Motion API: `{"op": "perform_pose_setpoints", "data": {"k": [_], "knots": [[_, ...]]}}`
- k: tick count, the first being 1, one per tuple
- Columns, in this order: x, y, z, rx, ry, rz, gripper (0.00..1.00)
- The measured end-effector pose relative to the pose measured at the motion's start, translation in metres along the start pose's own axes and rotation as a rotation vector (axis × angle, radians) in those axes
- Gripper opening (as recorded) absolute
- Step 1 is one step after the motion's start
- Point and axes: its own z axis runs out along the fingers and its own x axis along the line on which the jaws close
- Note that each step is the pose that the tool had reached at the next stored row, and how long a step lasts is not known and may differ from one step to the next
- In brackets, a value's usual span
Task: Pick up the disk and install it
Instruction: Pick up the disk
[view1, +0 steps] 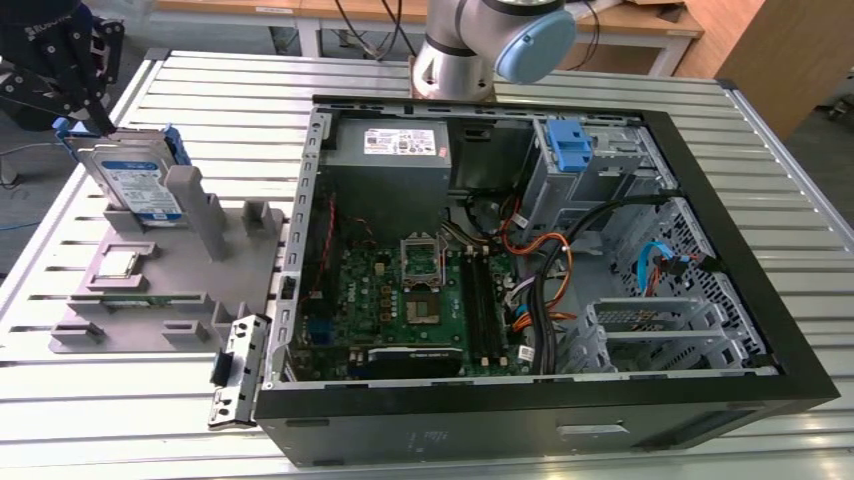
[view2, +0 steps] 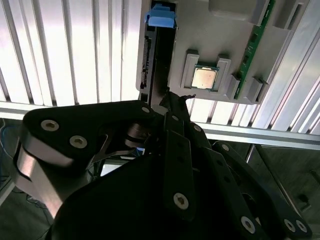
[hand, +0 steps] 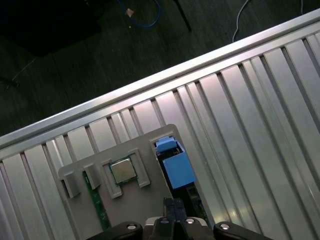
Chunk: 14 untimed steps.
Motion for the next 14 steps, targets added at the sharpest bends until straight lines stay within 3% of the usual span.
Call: {"op": "perform_pose_setpoints", "data": {"k": [4,11,14], "knots": [[0.0000,0.0000,0.0000,0.0001,0.0007,-0.015,0.10],[0.0000,0.0000,0.0003,0.0012,0.0056,-0.127,0.10],[0.0000,0.0000,0.0002,-0.0004,0.0015,-0.159,0.10]]}}
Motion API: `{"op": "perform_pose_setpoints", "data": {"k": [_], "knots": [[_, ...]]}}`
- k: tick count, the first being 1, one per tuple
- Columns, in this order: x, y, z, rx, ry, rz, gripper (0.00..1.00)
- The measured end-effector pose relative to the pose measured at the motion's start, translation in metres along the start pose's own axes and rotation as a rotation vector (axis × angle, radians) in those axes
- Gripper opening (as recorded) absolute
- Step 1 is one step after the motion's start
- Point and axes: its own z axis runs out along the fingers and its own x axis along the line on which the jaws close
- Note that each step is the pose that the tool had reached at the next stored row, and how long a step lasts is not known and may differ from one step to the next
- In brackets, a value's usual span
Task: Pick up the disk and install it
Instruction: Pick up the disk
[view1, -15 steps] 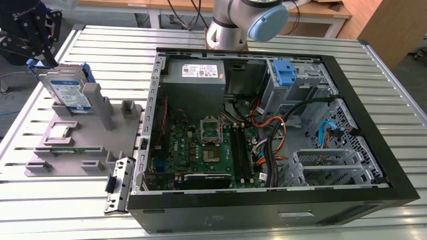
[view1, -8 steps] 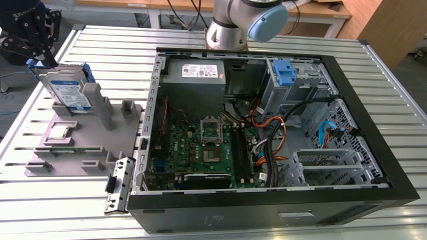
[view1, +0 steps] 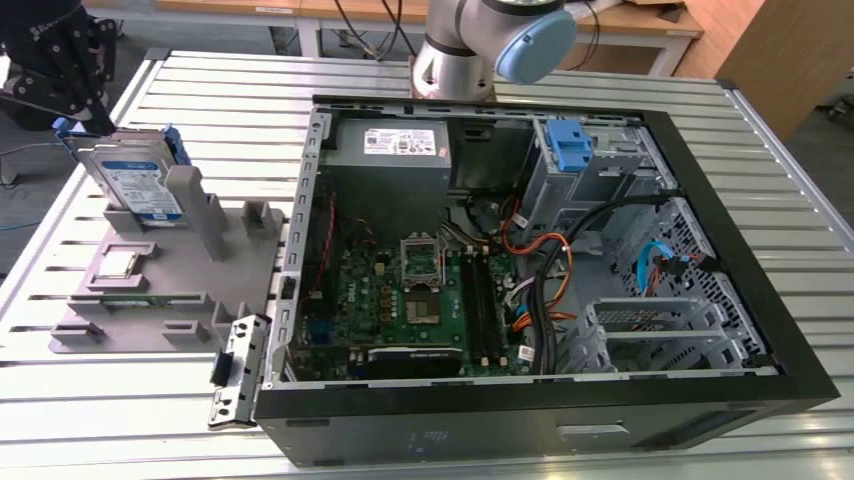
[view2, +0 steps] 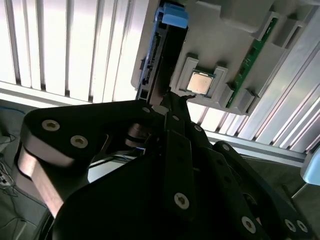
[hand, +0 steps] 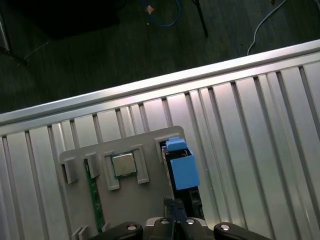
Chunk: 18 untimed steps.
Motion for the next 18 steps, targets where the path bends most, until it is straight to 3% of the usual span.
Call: {"op": "perform_pose_setpoints", "data": {"k": [4,6,7,10,16,18], "knots": [[0.0001,0.0000,0.0002,-0.0045,-0.0201,-0.030,0.10],[0.0000,0.0000,0.0002,-0.0080,-0.0348,-0.040,0.10],[0.0000,0.0000,0.0001,-0.0089,-0.0378,-0.043,0.10],[0.0000,0.0000,0.0002,-0.0089,-0.0387,-0.052,0.10],[0.0001,-0.0001,0.0007,-0.0103,-0.0354,-0.134,0.10],[0.0000,0.0000,0.0007,-0.0117,-0.0435,-0.136,0.10]]}}
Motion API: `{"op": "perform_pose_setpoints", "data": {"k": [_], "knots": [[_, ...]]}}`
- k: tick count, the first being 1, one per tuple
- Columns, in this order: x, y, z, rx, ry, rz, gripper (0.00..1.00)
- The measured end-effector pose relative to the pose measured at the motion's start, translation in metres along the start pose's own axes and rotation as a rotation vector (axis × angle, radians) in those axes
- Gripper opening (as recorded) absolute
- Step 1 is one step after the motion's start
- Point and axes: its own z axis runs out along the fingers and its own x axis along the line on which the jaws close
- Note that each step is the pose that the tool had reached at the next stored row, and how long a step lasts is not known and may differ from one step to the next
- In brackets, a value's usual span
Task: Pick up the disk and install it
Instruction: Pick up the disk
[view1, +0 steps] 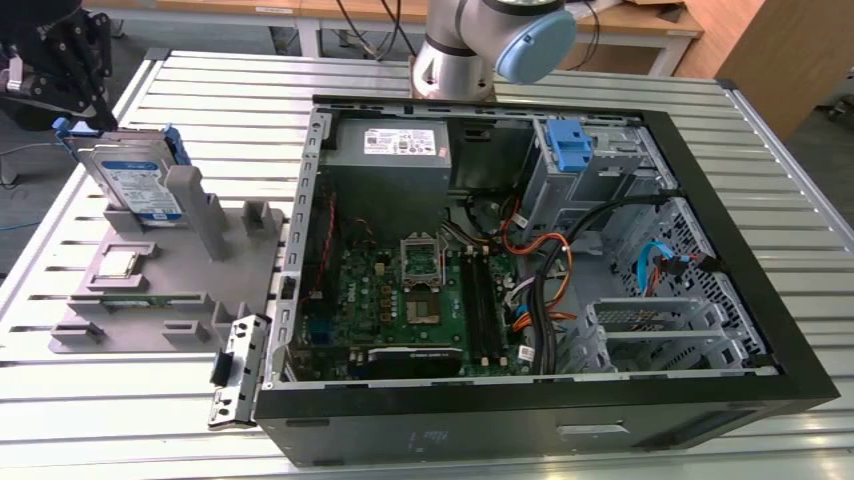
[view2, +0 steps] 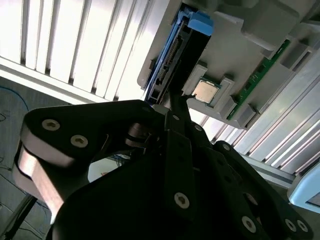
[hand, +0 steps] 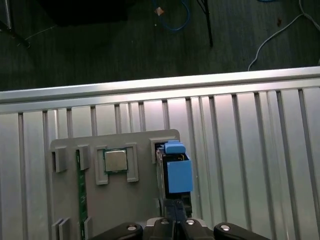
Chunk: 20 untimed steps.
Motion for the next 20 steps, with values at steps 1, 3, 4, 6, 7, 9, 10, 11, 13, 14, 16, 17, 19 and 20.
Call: {"op": "perform_pose_setpoints", "data": {"k": [1,3,4,6,7,9,10,11,13,14,16,17,19,20], "knots": [[0.0000,0.0000,0.0000,-0.0005,-0.0047,0.000,0.10],[0.0000,0.0000,0.0000,-0.0015,-0.0142,-0.001,0.10],[-0.0001,0.0000,0.0000,-0.0017,-0.0158,-0.001,0.10],[-0.0001,0.0000,0.0000,-0.0017,-0.0162,-0.001,0.10],[0.0000,0.0000,0.0001,-0.0016,-0.0163,-0.001,0.10],[0.0000,0.0000,0.0002,-0.0018,-0.0162,-0.001,0.10],[0.0000,-0.0002,0.0004,-0.0017,-0.0163,-0.001,0.10],[0.0000,-0.0005,0.0005,-0.0015,-0.0164,-0.001,0.10],[-0.0001,-0.0008,0.0005,-0.0016,-0.0163,-0.001,0.10],[-0.0001,-0.0010,0.0005,-0.0017,-0.0163,-0.001,0.10],[-0.0001,-0.0013,0.0008,-0.0017,-0.0163,-0.001,0.10],[-0.0001,-0.0014,0.0011,-0.0017,-0.0163,-0.001,0.10],[-0.0001,-0.0015,0.0016,-0.0019,-0.0161,-0.001,0.10],[-0.0001,-0.0014,0.0018,-0.0019,-0.0161,-0.001,0.10]]}}
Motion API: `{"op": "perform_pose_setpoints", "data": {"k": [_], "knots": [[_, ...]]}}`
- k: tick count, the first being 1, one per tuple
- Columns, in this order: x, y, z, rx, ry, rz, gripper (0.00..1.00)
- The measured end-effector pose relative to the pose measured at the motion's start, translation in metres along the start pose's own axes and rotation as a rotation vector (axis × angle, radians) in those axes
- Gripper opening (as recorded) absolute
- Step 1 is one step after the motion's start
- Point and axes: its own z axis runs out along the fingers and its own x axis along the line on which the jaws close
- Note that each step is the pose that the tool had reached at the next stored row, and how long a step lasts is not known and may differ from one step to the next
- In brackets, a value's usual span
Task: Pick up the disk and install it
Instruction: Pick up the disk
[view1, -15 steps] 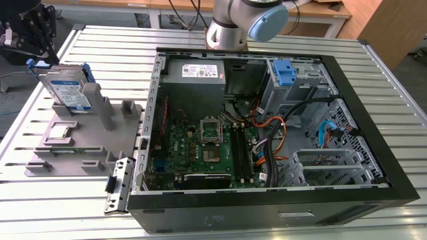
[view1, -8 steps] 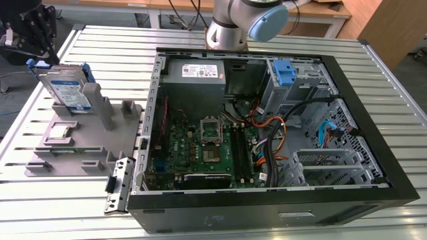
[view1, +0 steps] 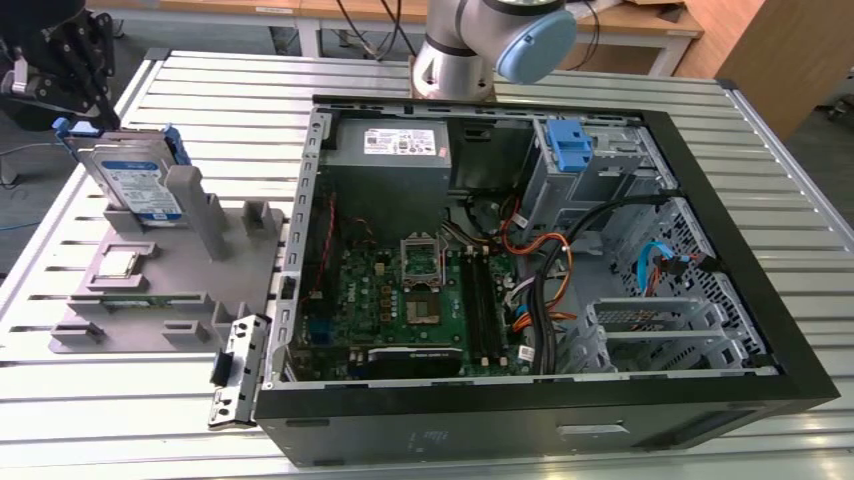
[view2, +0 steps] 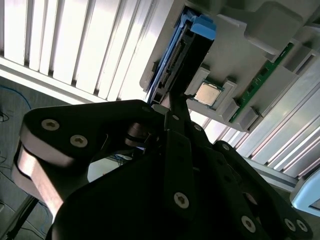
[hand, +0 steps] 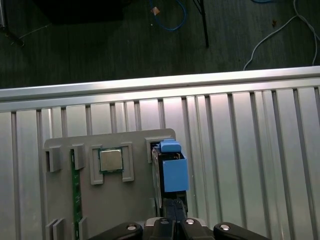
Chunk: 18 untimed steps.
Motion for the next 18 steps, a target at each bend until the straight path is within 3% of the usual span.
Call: {"op": "perform_pose_setpoints", "data": {"k": [12,15,17,18], "knots": [[0.0000,-0.0001,0.0004,0.0002,-0.0001,0.000,0.10],[0.0000,0.0000,0.0004,0.0002,-0.0001,0.000,0.17],[0.0000,0.0000,0.0004,0.0002,-0.0001,0.000,0.29],[0.0000,-0.0001,0.0005,0.0002,-0.0001,0.000,0.29]]}}
